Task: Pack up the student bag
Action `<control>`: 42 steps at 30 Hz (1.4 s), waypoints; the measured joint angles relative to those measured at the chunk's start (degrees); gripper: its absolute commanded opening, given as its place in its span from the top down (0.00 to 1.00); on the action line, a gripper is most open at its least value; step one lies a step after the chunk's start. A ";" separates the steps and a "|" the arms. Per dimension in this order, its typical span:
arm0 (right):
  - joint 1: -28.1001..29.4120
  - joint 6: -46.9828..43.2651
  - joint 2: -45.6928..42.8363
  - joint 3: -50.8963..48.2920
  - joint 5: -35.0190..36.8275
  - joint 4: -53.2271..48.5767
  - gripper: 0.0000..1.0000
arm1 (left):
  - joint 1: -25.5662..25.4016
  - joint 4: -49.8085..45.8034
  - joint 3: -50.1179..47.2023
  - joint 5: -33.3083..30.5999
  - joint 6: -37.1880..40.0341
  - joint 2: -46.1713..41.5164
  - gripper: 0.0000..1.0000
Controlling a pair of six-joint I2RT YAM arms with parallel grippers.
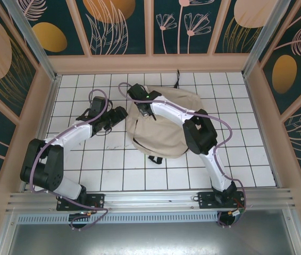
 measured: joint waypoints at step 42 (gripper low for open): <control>-4.02 13.25 -26.25 -31.32 -21.33 21.46 1.00 | -6.25 4.39 20.26 16.11 -0.55 23.78 0.62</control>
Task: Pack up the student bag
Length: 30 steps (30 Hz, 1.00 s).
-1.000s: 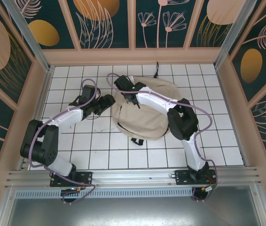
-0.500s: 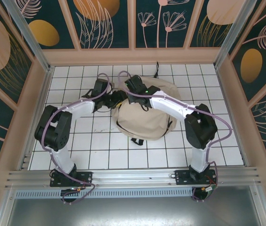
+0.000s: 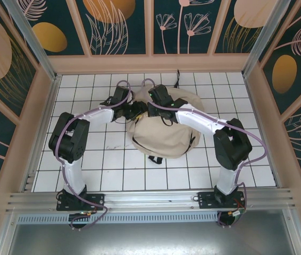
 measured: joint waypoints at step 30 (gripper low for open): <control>-6.84 14.60 -12.90 -13.07 18.80 -8.46 1.00 | -0.48 6.08 -3.28 1.81 -3.52 -0.35 1.00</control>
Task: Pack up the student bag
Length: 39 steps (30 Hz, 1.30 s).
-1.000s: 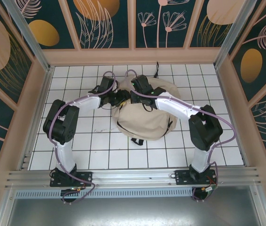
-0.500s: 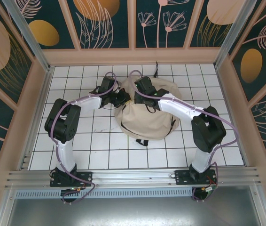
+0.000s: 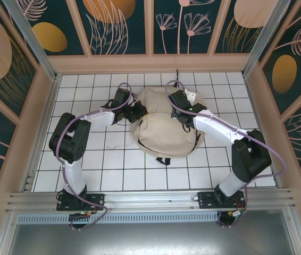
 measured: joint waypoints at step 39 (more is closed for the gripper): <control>-25.90 -18.25 -23.82 -20.79 2.84 32.20 0.01 | 8.04 -3.17 -15.54 -55.43 19.28 -38.36 0.01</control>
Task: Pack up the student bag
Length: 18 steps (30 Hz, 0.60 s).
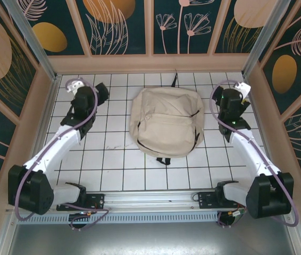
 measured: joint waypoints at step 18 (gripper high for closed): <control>-4.74 -11.54 7.02 -33.18 -2.21 43.98 0.01 | 6.93 43.45 -35.52 -12.57 22.60 0.52 0.01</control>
